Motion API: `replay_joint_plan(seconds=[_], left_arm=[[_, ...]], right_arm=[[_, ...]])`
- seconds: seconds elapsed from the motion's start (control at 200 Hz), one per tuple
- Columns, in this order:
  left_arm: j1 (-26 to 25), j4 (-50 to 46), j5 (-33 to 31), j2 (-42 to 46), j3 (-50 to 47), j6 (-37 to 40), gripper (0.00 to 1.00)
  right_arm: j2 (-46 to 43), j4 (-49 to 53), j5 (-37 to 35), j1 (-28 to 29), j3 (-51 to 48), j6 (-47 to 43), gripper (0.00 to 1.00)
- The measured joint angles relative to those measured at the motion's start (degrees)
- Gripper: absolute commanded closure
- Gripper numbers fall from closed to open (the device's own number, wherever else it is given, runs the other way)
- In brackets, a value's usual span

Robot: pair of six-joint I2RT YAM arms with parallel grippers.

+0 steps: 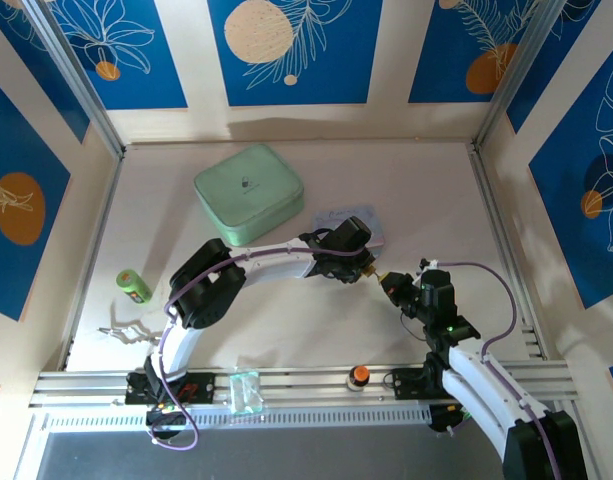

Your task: Unlock the padlock with the key

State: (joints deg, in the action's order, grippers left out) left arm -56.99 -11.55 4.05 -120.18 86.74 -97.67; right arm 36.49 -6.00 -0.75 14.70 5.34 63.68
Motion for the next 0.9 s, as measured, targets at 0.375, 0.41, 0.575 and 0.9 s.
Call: replay_joint_plan(seconds=[0.375, 0.41, 0.575, 0.9], left_arm=[[0.0, 0.0, 0.0, -0.3, 0.4, -0.5, 0.84], [0.0, 0.0, 0.0, -0.3, 0.5, -0.5, 0.84], [0.0, 0.0, 0.0, -0.3, 0.6, -0.6, 0.84], [0.0, 0.0, -0.2, -1.0, 1.2, -0.9, 0.84]], right_arm=[[-0.3, 0.0, -0.6, 0.7, 0.0, 0.1, 1.00], [-0.2, 0.0, -0.6, 0.7, 0.0, 0.1, 1.00], [-0.3, -0.4, -0.9, 1.1, -0.2, 0.1, 1.00], [-1.2, 1.3, -2.4, 1.6, -0.2, 1.1, 1.00]])
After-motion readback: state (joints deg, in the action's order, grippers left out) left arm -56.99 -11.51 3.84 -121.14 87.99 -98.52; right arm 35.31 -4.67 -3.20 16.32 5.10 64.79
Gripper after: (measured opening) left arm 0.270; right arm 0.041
